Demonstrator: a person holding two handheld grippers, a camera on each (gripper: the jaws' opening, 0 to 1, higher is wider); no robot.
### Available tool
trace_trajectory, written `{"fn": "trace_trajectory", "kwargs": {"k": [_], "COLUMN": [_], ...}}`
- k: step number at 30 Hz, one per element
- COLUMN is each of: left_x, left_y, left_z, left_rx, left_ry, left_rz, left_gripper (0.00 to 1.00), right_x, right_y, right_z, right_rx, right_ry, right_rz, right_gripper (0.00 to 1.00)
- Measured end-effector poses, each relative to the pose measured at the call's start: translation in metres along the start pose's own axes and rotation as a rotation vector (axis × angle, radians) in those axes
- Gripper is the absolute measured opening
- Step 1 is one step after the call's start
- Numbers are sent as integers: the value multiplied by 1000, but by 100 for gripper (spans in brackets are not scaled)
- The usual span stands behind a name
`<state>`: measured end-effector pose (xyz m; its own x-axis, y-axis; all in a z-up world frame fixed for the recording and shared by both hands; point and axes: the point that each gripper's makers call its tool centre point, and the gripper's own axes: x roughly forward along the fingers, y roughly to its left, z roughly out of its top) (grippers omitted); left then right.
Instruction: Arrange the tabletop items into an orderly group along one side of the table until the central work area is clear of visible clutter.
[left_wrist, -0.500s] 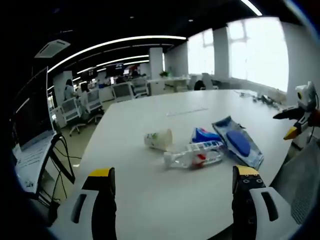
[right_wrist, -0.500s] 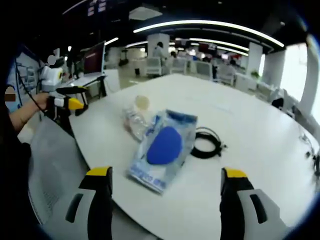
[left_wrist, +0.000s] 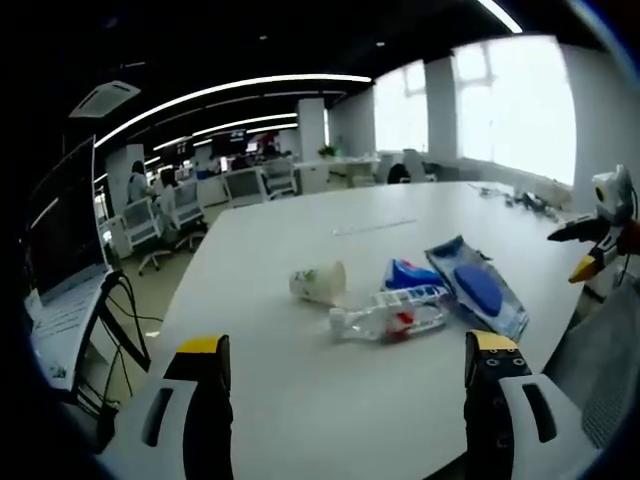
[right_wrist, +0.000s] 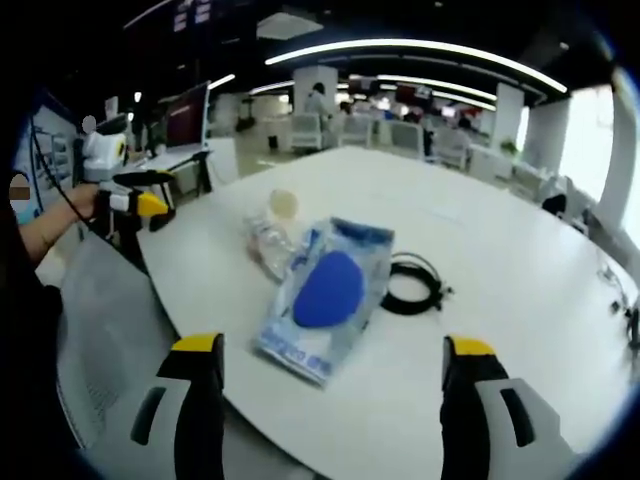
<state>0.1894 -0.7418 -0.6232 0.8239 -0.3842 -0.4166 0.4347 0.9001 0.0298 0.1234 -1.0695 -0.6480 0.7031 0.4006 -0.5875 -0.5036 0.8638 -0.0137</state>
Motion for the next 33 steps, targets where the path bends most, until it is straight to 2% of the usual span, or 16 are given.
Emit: {"fn": "trace_trajectory", "kwargs": {"k": [10,25,33], "left_x": [-1,0,2], "left_y": [3,3,1], "left_z": [0,5,10], "left_rx": [11,9,7], "left_ry": [10,11,9], "left_rz": [-9,-33,-53], "left_gripper": [96,96,96], "right_x": [5,9,11], "right_y": [3,14,16], "right_z": [6,14,22], "right_rx": [24,-1,7], "right_ry": [-14,-7,-35], "right_rz": [22,48,46], "right_gripper": [88,87,87]}}
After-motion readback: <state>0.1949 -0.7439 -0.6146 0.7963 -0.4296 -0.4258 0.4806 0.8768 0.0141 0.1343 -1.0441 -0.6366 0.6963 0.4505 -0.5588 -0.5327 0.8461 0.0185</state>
